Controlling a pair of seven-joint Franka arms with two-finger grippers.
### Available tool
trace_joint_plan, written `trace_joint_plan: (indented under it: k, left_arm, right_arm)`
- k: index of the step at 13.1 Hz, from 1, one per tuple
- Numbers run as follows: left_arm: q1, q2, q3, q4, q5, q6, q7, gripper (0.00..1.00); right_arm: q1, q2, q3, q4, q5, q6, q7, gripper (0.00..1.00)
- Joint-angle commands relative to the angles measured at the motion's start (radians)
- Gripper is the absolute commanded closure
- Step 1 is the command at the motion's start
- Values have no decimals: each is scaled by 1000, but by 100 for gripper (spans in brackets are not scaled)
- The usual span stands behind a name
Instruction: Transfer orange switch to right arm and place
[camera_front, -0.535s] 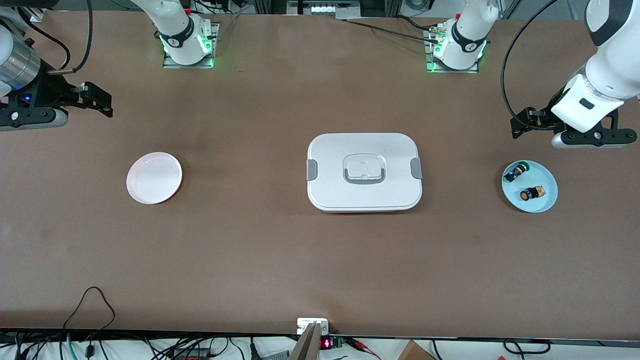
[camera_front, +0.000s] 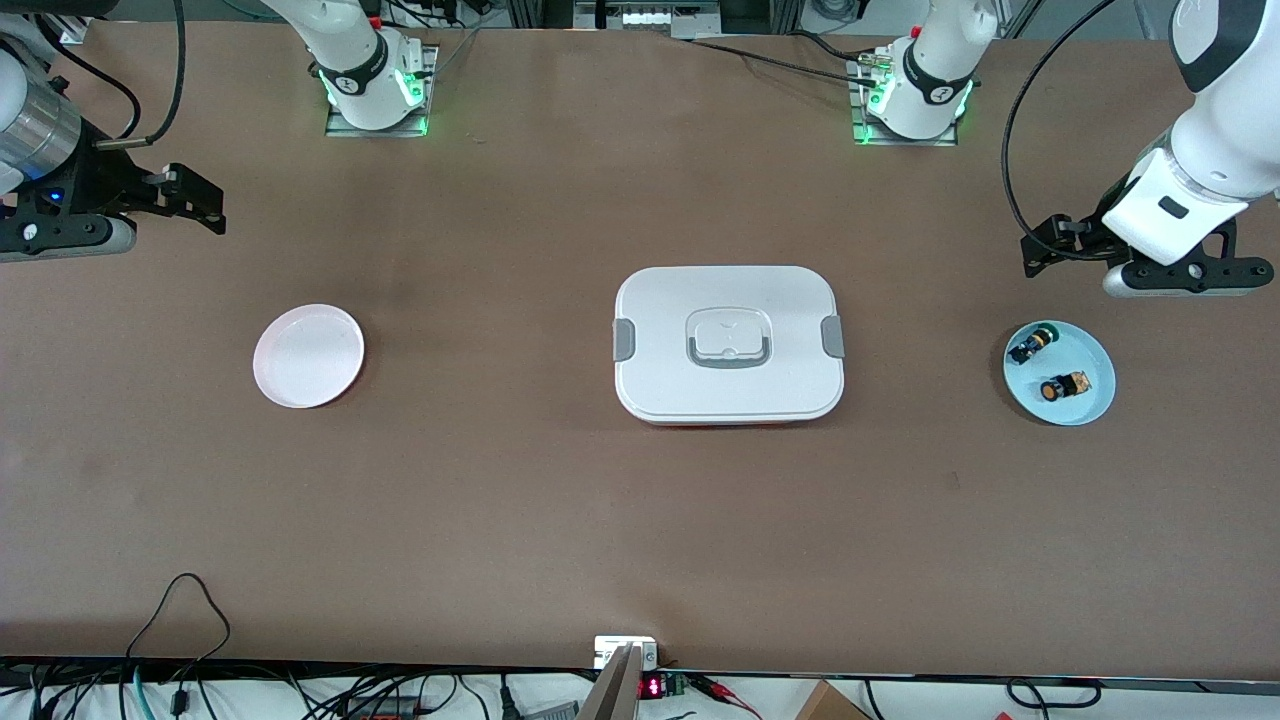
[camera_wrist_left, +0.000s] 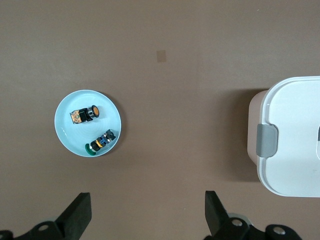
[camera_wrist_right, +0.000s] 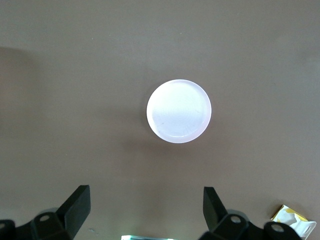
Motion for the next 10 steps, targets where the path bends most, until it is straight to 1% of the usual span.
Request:
trace_joint_plan:
  k: [1,10]
  left_arm:
    - [-7,9,5,29,-4,-22,-9,0]
    - [-7,9,5,29,-4,-22,-9,0]
  right_arm:
    - [0,4,-1,18,7,-19,-12,0]
    - [0,25,-1,18,4,-5,-12,0]
